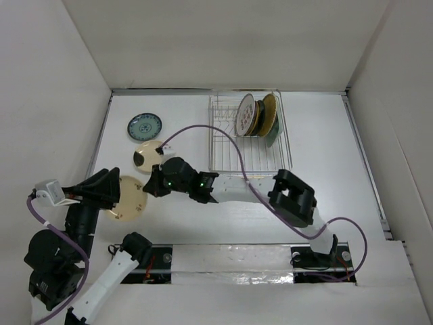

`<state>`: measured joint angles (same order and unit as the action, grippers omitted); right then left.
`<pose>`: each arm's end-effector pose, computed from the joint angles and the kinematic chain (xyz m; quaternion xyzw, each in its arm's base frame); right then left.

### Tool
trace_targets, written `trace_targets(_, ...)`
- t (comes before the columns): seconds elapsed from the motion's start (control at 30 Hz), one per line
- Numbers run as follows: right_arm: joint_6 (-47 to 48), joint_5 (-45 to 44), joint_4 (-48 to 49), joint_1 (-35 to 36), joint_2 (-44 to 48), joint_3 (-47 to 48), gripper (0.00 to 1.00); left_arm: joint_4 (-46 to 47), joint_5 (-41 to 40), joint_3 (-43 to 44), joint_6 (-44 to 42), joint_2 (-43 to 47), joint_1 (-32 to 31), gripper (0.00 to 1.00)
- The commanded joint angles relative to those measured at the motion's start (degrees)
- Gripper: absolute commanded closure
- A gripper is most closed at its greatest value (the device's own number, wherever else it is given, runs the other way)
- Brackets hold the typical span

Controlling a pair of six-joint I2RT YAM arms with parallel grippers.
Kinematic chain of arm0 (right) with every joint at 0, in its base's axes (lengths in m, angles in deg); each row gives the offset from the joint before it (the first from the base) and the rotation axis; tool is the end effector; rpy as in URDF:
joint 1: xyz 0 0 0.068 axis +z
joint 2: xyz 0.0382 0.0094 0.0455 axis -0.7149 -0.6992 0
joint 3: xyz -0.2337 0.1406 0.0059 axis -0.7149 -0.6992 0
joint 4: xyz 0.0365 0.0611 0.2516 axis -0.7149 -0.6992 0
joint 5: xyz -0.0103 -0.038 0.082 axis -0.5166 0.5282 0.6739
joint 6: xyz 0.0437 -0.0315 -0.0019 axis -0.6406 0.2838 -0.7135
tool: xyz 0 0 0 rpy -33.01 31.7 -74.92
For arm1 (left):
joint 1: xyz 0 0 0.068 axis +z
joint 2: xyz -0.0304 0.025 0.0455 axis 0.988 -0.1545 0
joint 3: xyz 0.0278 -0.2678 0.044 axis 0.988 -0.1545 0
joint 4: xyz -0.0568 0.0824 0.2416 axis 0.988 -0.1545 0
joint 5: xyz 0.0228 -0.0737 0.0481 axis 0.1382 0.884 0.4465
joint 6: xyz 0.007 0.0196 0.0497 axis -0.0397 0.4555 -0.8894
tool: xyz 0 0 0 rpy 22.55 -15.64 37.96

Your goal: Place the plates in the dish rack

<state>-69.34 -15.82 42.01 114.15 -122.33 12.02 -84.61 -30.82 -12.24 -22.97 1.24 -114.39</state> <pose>0.1876 0.4753 0.2244 -0.1722 0.8042 0.4694 0.3213 -0.0124 0.0258 0.4131 -0.1024 0.5719 -0.2432 0.7767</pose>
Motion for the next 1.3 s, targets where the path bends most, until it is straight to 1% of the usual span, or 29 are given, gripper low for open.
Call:
trace_targets(0.0, 4.6, -7.7, 7.4, 0.0, 9.6, -3.6, 1.0, 4.7, 1.9, -1.7, 0.1, 0.6, 0.1, 0.61)
trace_targets(0.13, 8.8, -14.6, 4.1, 0.0, 15.4, -6.4, 1.0, 7.5, 4.7, -4.1, 1.3, -0.3, 0.1, 0.6)
trace_targets(0.17, 9.7, -17.9, 1.7, 0.0, 16.5, -6.6, 1.0, 7.9, 5.3, -4.7, 1.6, -0.6, 0.1, 0.6)
trace_targets(0.23, 13.0, -21.7, -0.8, -0.7, 19.4, -7.1, 1.0, 9.5, 6.8, -5.9, 2.0, -1.8, 0.1, 0.6)
trace_targets(0.27, 14.2, -25.8, -3.5, -1.7, 20.4, -7.3, 1.0, 10.1, 7.2, -6.2, 2.4, -2.2, 0.1, 0.6)
trace_targets(0.33, 17.8, -30.1, -6.7, -4.4, 23.0, -7.1, 1.0, 11.9, 8.4, -7.3, 2.6, -3.3, 0.1, 0.59)
trace_targets(0.43, 22.4, -39.9, -16.4, -9.1, 25.4, -5.0, 1.0, 14.3, 9.5, -8.8, 2.3, -4.3, 0.1, 0.59)
trace_targets(0.5, 25.5, -43.7, -19.9, -11.6, 26.3, -3.6, 1.0, 14.9, 9.5, -10.4, 2.1, -4.6, 0.1, 0.59)
trace_targets(0.53, 26.5, -44.8, -21.3, -14.5, 26.7, -2.9, 1.0, 15.6, 9.2, -11.1, 2.0, -4.6, 0.1, 0.59)
trace_targets(0.57, 27.4, -45.8, -24.9, -15.9, 26.8, -1.8, 1.0, 15.8, 9.1, -11.9, 2.0, -4.6, 0.1, 0.59)
trace_targets(0.63, 29.7, -47.9, -28.8, -18.1, 25.7, 2.9, 1.0, 17.0, 9.3, -14.4, 2.5, -4.7, 0.1, 0.59)
trace_targets(0.67, 30.3, -49.9, -32.7, -19.9, 24.9, 4.8, 1.0, 17.2, 9.5, -15.3, 2.6, -4.9, 0.1, 0.59)
trace_targets(0.7, 31.4, -50.7, -34.3, -20.8, 23.1, 8.3, 1.0, 17.6, 9.8, -16.4, 2.7, -5.5, 0.1, 0.59)
trace_targets(0.9, 32.5, -53.9, -44.7, -26.2, 16.4, 19.3, 1.0, 16.6, 10.9, -16.9, 2.3, -7.9, 0.1, 0.59)
trace_targets(0.93, 32.5, -54.4, -45.8, -26.8, 14.4, 22.1, 1.0, 16.1, 11.1, -16.9, 2.3, -7.8, 0.1, 0.59)
trace_targets(1.1, 32.7, -54.9, -53.1, -29.0, 8.0, 30.6, 1.0, 15.4, 11.5, -17.2, 2.4, -6.7, 0.1, 0.59)
trace_targets(1.2, 32.6, -55.0, -56.8, -29.5, 3.9, 34.9, 1.0, 14.8, 10.8, -17.2, 2.7, -6.6, 0.1, 0.59)
trace_targets(1.27, 32.1, -55.2, -58.1, -29.5, 2.1, 36.1, 1.0, 14.0, 10.4, -17.1, 2.8, -6.9, 0.1, 0.59)
